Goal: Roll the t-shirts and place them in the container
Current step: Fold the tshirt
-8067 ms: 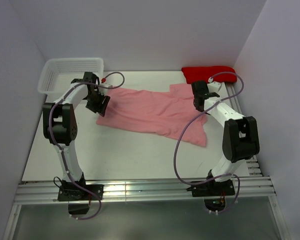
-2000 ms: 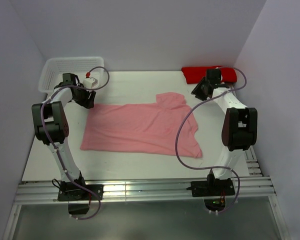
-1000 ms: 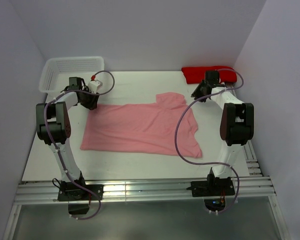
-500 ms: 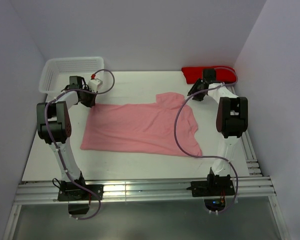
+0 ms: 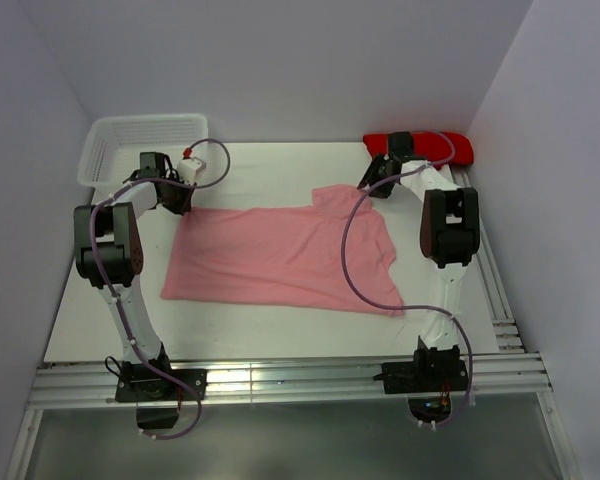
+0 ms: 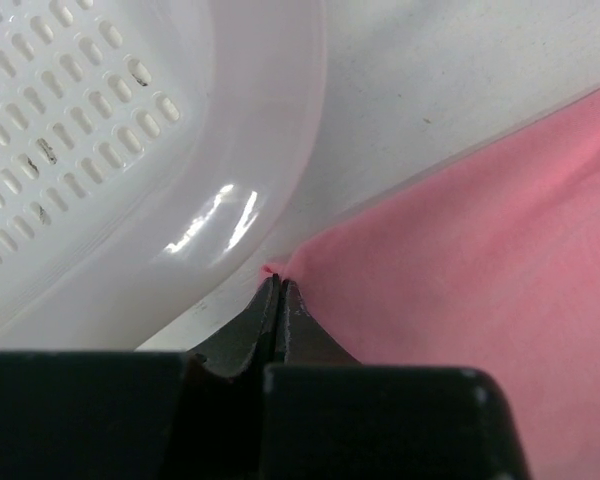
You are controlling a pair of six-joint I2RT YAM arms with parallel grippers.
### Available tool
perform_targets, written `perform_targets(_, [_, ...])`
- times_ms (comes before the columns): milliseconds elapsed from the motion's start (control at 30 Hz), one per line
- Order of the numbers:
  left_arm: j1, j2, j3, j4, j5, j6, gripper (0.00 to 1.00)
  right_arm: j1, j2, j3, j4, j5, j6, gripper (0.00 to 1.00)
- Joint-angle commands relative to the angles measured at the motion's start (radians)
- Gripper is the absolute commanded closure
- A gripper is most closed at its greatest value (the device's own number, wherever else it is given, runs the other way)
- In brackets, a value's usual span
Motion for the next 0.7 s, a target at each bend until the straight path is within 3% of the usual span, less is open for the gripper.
perform_targets(0, [-0.011, -0.015, 0.024, 0.026, -0.001, 0.005, 1.00, 0.004, 0.026, 0.062, -0.024, -0.013, -0.015, 0.48])
perform_targets(133, [-0.016, -0.021, 0.022, 0.021, -0.008, 0.004, 1.00, 0.007, 0.046, 0.086, -0.033, -0.019, -0.012, 0.51])
perform_targets(333, [-0.017, -0.038, 0.013, 0.017, -0.011, -0.001, 1.00, 0.010, 0.049, 0.096, -0.027, -0.019, -0.011, 0.81])
perform_targets(467, [-0.019, -0.053, 0.001, 0.021, -0.021, -0.007, 1.00, 0.013, 0.029, 0.089, -0.022, -0.006, -0.012, 0.94])
perform_targets(567, [-0.019, -0.064, -0.012, 0.032, -0.027, -0.010, 1.00, 0.012, 0.004, 0.075, -0.013, 0.001, -0.015, 0.96])
perform_targets(600, [-0.019, -0.066, -0.013, 0.031, -0.027, -0.010, 1.00, 0.013, -0.005, 0.067, -0.001, 0.001, -0.017, 0.90])
perform_targets(633, [-0.019, -0.067, -0.013, 0.029, -0.028, -0.013, 1.00, 0.013, -0.010, 0.061, -0.001, 0.011, -0.020, 0.76])
perform_targets(667, [-0.019, -0.067, -0.015, 0.032, -0.027, -0.015, 1.00, 0.013, -0.014, 0.064, -0.004, 0.019, -0.023, 0.69])
